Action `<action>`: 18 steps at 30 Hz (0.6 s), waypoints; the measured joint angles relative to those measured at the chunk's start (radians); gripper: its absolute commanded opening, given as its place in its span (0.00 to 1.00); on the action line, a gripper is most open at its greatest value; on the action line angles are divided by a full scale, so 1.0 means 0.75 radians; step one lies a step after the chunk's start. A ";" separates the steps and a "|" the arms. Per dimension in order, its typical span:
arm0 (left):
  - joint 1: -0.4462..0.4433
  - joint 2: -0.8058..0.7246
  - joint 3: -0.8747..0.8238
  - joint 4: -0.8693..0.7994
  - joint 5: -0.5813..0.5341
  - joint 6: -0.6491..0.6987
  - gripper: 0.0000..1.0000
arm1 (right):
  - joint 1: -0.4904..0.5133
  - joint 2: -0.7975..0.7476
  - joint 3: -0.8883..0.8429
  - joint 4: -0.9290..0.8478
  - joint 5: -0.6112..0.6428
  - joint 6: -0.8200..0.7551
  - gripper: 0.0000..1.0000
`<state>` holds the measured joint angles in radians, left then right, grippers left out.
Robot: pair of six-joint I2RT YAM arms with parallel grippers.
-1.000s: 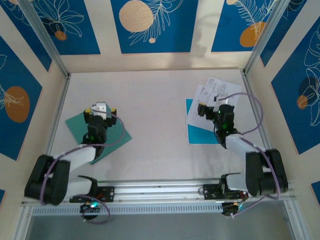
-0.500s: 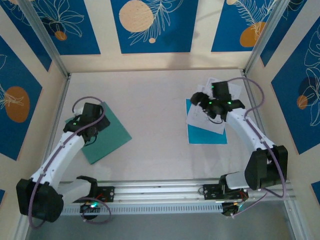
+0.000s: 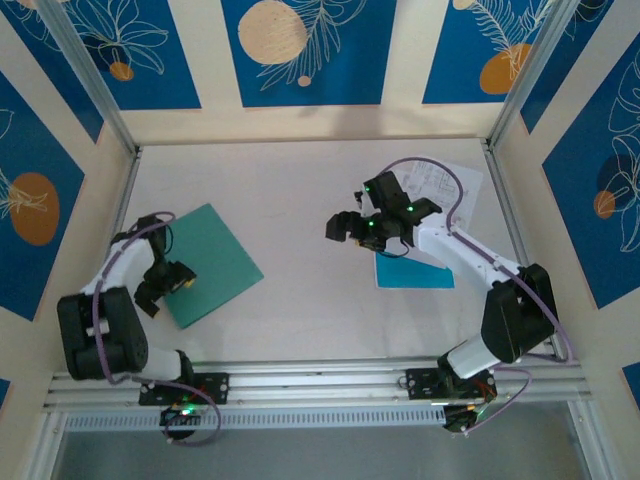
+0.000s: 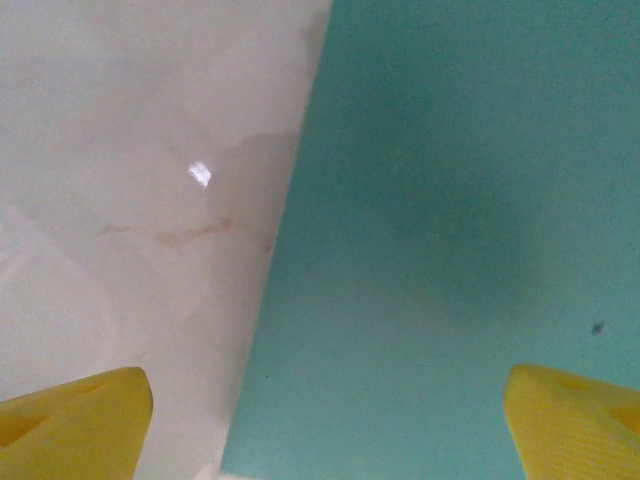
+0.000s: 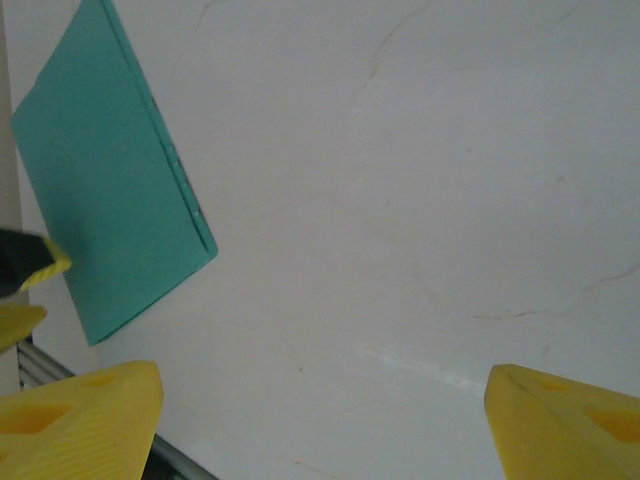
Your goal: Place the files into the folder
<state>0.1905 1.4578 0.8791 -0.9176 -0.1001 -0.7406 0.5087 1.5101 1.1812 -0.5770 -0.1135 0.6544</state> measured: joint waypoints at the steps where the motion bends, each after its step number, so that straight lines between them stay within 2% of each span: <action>1: 0.002 0.049 0.026 0.016 0.008 0.010 0.90 | 0.008 0.010 0.009 -0.001 -0.010 0.000 0.84; 5: 0.008 0.233 0.115 0.078 0.025 0.054 0.84 | 0.021 0.018 0.034 -0.001 -0.035 -0.001 0.84; 7: 0.007 0.285 0.135 0.075 0.023 0.084 0.77 | 0.021 0.018 0.039 -0.001 -0.035 -0.001 0.83; 10: -0.016 0.341 0.189 0.026 0.015 0.135 0.74 | 0.019 0.019 0.039 -0.018 -0.034 0.000 0.83; 13: -0.091 0.399 0.255 0.002 -0.019 0.187 0.70 | 0.010 0.019 0.039 -0.031 -0.034 0.001 0.82; 18: -0.293 0.484 0.352 -0.010 -0.085 0.248 0.64 | -0.038 0.022 0.039 -0.052 -0.034 0.017 0.81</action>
<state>-0.0292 1.8206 1.1431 -0.9249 -0.1642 -0.5545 0.4805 1.5265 1.2102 -0.6159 -0.1390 0.6670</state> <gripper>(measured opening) 0.653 0.815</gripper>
